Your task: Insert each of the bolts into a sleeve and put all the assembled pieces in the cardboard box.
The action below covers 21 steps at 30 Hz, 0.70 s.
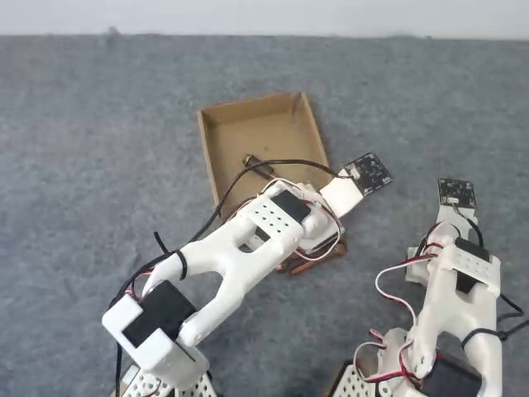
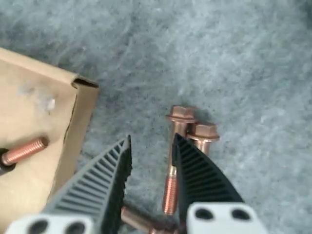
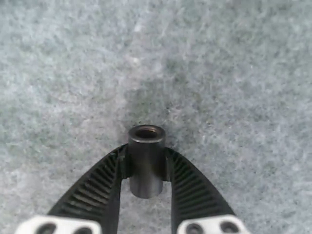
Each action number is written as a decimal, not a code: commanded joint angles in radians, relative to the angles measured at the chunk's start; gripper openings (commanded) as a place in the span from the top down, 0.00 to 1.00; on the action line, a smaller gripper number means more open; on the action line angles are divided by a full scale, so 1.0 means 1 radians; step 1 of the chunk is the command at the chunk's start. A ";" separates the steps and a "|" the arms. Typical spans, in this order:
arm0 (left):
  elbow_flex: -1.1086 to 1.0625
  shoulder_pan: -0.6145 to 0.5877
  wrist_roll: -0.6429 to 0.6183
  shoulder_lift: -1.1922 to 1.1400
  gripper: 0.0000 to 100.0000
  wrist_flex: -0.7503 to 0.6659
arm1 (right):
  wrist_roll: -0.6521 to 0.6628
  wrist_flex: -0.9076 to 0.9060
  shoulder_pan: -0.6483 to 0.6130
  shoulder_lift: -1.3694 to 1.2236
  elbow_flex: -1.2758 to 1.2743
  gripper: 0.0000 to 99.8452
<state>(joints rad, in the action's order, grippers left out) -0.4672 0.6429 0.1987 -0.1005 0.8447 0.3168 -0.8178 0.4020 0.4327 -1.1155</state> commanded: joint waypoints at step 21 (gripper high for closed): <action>0.315 0.031 -0.071 -0.279 0.87 0.199 | 0.025 0.012 -0.012 0.038 0.005 0.99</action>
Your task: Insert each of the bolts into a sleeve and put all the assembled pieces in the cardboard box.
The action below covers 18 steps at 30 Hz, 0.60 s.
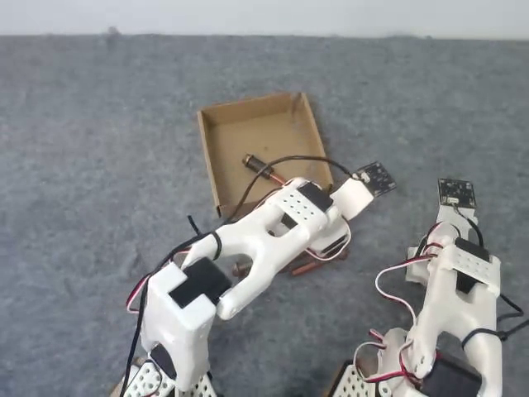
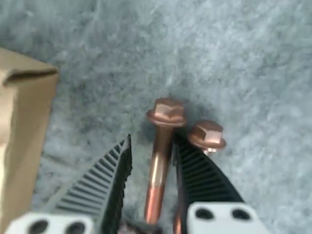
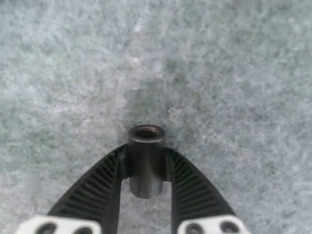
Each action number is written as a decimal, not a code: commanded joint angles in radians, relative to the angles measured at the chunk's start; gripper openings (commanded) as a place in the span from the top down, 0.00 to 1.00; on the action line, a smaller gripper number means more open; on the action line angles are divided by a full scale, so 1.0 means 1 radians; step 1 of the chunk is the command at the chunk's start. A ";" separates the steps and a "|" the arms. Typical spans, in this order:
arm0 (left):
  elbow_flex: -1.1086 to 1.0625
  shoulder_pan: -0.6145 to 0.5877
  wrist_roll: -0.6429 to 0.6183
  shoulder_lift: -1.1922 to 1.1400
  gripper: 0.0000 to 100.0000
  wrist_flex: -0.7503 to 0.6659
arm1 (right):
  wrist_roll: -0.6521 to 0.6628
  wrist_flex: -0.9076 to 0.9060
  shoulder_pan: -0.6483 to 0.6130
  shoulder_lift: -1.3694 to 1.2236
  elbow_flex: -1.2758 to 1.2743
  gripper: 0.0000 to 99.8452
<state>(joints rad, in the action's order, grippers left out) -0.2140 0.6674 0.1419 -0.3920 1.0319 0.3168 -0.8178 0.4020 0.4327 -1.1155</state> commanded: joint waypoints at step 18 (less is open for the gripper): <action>0.088 0.023 -0.063 0.000 0.96 -0.006 | 0.025 0.010 -0.016 0.039 0.005 0.99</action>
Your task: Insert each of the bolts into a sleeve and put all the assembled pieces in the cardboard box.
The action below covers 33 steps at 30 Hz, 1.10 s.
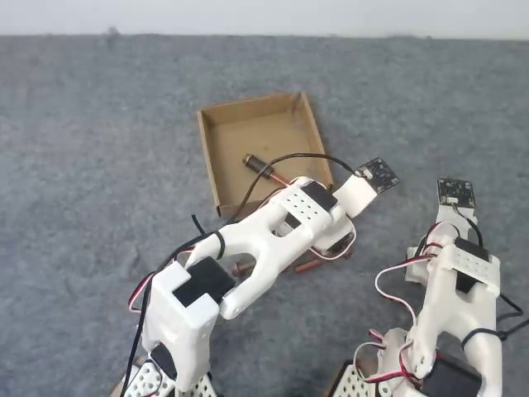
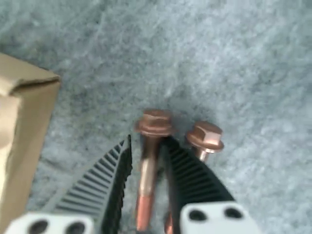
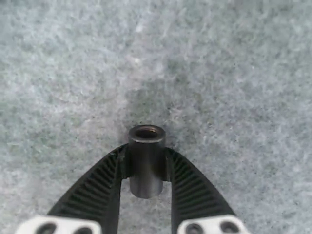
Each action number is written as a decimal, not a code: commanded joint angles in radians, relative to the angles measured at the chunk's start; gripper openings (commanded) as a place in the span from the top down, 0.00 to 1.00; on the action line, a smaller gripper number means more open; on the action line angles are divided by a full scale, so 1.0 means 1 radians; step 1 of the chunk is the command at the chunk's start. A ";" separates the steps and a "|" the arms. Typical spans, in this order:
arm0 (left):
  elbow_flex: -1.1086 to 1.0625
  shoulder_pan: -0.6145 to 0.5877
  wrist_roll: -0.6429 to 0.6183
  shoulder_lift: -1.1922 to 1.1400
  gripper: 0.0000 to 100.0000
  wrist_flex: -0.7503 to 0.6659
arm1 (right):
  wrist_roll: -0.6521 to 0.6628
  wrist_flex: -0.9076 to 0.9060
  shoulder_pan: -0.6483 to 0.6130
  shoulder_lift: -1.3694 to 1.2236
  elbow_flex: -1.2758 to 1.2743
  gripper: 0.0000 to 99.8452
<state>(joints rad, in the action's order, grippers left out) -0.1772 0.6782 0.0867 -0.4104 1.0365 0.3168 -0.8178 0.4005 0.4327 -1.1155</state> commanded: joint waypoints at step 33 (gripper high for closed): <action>-0.328 -0.080 0.015 0.535 0.99 -0.091 | 0.023 0.015 -0.015 0.038 0.005 0.99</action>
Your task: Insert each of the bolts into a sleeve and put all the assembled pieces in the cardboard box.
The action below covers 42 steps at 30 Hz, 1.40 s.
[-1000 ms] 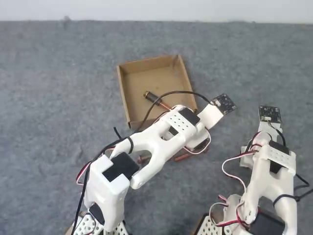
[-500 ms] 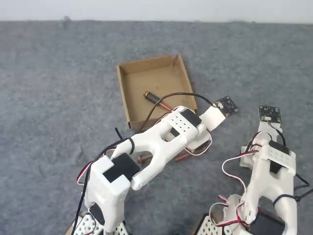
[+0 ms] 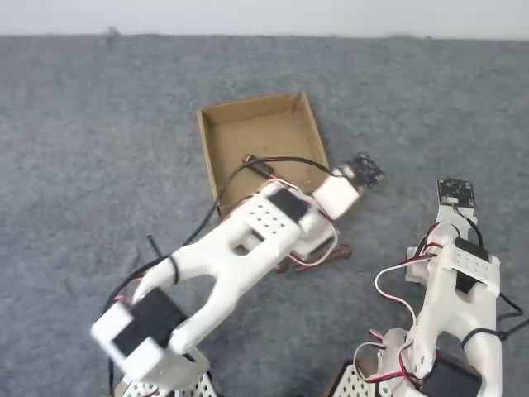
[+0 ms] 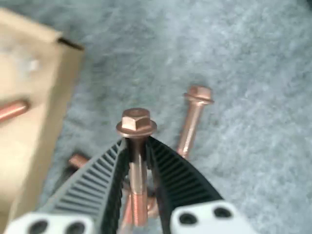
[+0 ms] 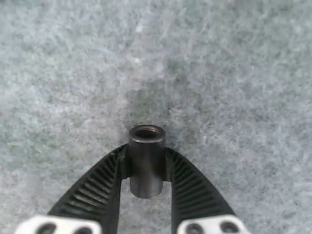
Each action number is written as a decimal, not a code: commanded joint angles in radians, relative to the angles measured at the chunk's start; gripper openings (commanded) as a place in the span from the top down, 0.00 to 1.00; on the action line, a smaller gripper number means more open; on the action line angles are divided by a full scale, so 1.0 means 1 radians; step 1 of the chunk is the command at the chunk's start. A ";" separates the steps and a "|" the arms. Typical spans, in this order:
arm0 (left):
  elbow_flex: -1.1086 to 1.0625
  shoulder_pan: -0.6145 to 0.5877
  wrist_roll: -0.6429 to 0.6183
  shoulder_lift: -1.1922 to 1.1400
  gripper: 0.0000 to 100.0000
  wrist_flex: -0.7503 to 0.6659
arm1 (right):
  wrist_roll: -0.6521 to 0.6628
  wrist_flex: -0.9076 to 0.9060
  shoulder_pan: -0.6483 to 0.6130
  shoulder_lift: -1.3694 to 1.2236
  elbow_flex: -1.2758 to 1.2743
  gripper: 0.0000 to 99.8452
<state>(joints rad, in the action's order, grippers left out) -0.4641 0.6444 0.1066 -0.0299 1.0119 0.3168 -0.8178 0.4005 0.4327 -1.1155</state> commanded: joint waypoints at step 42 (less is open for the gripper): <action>-1.087 -0.934 -0.175 1.435 0.99 -0.232 | 0.015 0.671 -0.443 0.071 0.097 0.97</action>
<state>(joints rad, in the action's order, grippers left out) -1.5351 -0.2854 -0.0652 1.3065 0.7710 0.3230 -0.2087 0.0199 0.4618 -1.0802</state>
